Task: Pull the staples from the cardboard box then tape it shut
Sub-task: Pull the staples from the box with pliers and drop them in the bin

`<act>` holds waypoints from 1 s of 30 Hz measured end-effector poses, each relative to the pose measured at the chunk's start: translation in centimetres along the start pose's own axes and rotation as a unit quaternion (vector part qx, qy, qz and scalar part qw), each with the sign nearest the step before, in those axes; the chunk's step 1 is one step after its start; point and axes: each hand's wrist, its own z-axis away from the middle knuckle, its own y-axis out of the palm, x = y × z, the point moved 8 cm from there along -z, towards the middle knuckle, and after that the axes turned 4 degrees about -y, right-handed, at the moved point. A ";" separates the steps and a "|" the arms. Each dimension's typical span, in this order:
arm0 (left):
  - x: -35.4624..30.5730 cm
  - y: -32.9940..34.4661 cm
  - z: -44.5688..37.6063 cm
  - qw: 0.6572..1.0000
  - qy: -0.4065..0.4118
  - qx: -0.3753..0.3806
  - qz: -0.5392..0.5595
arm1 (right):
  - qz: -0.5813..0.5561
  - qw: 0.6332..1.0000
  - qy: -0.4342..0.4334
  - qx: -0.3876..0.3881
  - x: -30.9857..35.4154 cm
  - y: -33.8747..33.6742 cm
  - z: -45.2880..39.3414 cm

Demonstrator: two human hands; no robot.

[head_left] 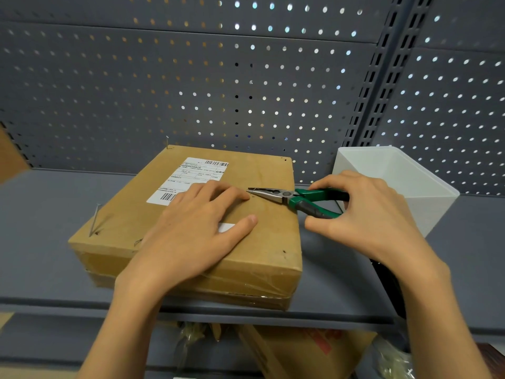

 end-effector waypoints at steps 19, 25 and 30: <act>0.0 0.0 0.0 1.000 -0.002 0.003 0.009 | -0.148 0.987 0.015 -0.058 -1.1 1.5 0.5; 0.1 0.0 0.0 1.000 -0.005 0.007 0.007 | -0.197 0.976 0.021 -0.093 -0.8 1.3 0.3; 0.1 0.0 0.0 1.000 -0.007 0.006 0.005 | -0.209 0.972 0.028 -0.101 -1.2 1.3 0.4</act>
